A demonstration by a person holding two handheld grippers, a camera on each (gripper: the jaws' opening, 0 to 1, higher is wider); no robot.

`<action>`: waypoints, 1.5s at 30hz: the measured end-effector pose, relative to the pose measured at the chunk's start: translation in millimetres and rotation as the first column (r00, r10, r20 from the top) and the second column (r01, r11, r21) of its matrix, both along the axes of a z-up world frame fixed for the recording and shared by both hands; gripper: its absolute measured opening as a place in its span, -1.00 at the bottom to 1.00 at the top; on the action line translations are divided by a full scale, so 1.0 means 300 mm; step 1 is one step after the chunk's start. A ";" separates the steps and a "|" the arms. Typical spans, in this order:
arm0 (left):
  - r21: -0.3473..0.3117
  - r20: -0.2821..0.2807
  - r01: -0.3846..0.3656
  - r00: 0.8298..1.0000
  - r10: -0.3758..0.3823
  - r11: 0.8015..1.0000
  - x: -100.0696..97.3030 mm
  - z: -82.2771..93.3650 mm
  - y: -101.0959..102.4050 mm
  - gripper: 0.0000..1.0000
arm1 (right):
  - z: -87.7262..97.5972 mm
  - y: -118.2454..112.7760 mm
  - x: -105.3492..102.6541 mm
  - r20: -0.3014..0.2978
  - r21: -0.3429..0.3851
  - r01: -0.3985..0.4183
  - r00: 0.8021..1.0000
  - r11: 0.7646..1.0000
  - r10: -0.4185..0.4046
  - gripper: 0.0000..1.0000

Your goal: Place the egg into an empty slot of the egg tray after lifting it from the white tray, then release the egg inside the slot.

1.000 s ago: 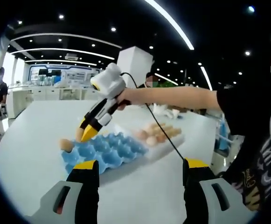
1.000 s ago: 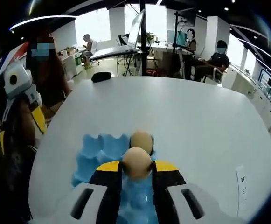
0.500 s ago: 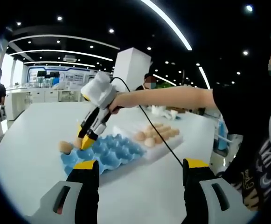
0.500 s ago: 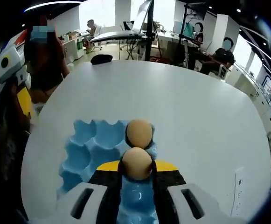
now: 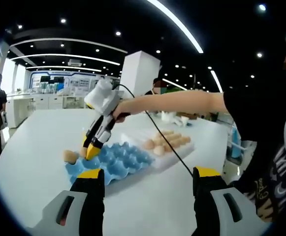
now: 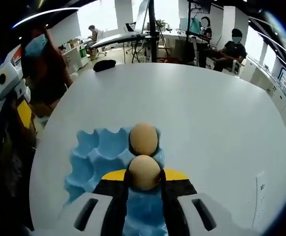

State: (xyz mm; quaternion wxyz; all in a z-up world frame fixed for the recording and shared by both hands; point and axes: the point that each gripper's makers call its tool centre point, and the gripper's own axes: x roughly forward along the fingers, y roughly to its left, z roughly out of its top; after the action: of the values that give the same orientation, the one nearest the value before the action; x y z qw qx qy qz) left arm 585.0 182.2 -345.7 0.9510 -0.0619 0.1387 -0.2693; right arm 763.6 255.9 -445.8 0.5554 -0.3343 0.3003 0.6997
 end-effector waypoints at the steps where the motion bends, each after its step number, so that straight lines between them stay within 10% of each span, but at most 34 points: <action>1: 0.001 0.002 0.002 1.000 -0.002 1.000 -0.004 0.001 -0.001 0.49 | 0.002 0.000 -0.003 0.003 0.006 -0.001 1.000 1.000 0.001 -0.44; 45: -0.009 -0.038 0.007 0.999 -0.008 1.000 0.007 -0.025 -0.008 0.49 | 0.165 -0.222 -0.003 0.015 0.267 0.119 0.992 0.956 -0.128 -0.03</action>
State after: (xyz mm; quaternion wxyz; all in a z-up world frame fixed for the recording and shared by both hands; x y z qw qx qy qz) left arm 587.2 179.8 -353.2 0.9469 -0.0706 0.1557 -0.2722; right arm 762.8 189.2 -396.2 0.6426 -0.2485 0.2150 0.6921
